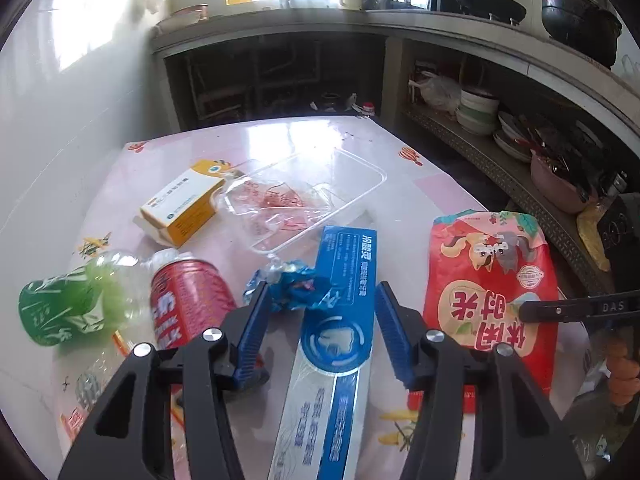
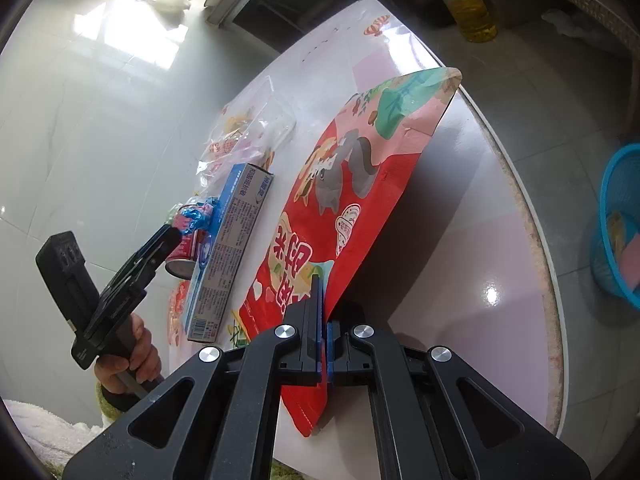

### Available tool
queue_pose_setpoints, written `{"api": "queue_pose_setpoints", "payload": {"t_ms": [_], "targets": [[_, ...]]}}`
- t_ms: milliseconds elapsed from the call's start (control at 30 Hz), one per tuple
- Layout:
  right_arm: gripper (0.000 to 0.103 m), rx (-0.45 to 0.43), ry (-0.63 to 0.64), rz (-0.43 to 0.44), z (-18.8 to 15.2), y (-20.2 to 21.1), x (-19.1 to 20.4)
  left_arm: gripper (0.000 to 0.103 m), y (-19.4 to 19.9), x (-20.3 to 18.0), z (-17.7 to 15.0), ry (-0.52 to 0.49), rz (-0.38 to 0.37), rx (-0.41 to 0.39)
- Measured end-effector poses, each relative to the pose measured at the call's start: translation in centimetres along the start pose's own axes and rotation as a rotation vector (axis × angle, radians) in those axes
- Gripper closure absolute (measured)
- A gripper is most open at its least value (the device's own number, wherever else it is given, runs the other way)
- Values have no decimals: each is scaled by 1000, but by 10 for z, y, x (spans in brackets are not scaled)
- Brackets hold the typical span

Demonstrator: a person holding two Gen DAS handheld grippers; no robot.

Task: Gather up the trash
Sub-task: 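Grasp the blue plastic wrapper with the left gripper while the right gripper holds the red bag, then drop the red bag and blue wrapper into the blue wastebasket with both grippers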

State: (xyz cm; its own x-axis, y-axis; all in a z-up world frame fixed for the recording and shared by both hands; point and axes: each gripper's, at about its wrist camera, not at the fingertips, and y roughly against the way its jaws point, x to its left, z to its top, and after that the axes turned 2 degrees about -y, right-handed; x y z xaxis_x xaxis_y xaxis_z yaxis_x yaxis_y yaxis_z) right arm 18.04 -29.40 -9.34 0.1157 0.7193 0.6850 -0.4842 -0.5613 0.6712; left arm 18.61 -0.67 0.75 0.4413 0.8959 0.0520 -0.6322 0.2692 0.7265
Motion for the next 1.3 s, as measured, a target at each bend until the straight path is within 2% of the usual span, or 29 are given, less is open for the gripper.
{"api": "queue_pose_setpoints", "payload": {"t_ms": [67, 100, 133, 233, 333, 500, 700, 867, 1000, 1067, 1200, 1300], "targets": [[102, -1, -2, 0, -1, 1, 0, 51, -11, 0, 5, 8, 0, 24], [102, -3, -2, 2, -1, 1, 0, 57, -16, 1, 7, 10, 4, 31], [102, -3, -3, 3, -1, 2, 0, 68, -20, 1, 8, 9, 14, 40], [102, -3, -2, 4, 0, 2, 0, 84, -28, 7, 10, 37, 17, 66], [102, -2, -1, 6, 0, 2, 0, 93, -26, 12, 11, 54, 21, 55], [102, -15, -8, 24, 1, 4, -1, 97, -14, 21, 11, 77, 36, 25], [103, -38, -15, 43, 0, 12, -2, 98, 21, 34, 13, 121, 51, -50], [103, -70, -33, 69, -4, 24, -8, 98, 60, 27, 19, 93, 43, -132], [103, -105, -66, 100, -12, 36, -16, 98, 80, 9, 31, 52, -14, -186], [103, -129, -85, 111, -15, 44, -22, 98, 85, -7, 40, 29, -72, -202], [103, -209, -147, 153, -23, 74, -41, 98, 76, -53, 61, -38, -219, -185], [103, -306, -224, 185, -33, 106, -68, 98, 64, -95, 78, -104, -325, -159]]}}
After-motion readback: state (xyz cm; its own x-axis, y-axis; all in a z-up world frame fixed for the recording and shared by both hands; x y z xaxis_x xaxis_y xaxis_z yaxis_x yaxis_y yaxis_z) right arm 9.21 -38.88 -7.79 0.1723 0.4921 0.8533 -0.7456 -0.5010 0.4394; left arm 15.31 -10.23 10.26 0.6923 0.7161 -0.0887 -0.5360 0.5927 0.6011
